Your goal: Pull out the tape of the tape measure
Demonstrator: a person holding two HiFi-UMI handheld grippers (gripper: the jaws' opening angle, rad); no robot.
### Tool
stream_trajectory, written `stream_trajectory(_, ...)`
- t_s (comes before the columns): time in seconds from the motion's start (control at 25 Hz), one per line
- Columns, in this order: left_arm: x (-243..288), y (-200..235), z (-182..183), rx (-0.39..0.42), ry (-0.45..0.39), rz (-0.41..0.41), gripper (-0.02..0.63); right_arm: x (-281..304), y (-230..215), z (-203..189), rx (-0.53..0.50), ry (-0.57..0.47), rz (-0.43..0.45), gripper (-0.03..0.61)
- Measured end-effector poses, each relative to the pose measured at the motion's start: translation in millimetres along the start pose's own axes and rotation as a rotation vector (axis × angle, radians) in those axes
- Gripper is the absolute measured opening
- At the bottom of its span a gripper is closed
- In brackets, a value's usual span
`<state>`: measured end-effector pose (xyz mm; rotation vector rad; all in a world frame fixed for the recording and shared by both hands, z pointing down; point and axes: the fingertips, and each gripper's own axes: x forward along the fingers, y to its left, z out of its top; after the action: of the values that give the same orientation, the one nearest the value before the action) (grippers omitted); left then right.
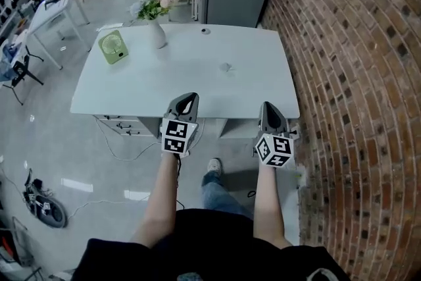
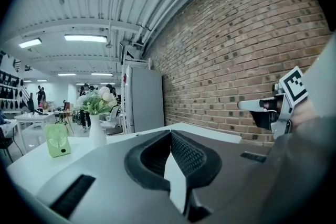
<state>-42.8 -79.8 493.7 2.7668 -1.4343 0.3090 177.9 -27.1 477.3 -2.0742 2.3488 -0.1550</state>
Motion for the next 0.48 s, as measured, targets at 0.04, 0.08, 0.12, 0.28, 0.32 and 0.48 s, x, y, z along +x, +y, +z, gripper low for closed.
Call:
stream_trajectory(0.04,20,8,5,-0.003,-0.001,0.006,0.021,22,-8,3,-0.005,0.007,0.008,0.002)
stream_trajectory(0.08,40,15,10,-0.006,0.000,0.014,0.021,43,-15,4,-0.012,0.017,0.015,0.002)
stream_trajectory(0.12,59,22,14,-0.009,0.002,0.021,0.021,62,-23,5,-0.017,0.027,0.021,0.002)
stream_trajectory(0.28,120,40,28,-0.024,-0.004,0.047,0.021,126,-51,6,-0.010,0.052,0.047,0.002)
stream_trajectory(0.32,132,44,31,-0.023,-0.007,0.050,0.021,140,-55,6,-0.007,0.055,0.055,0.002)
stream_trajectory(0.48,164,57,35,-0.012,0.002,0.055,0.021,177,-62,4,0.002,0.072,0.077,0.002)
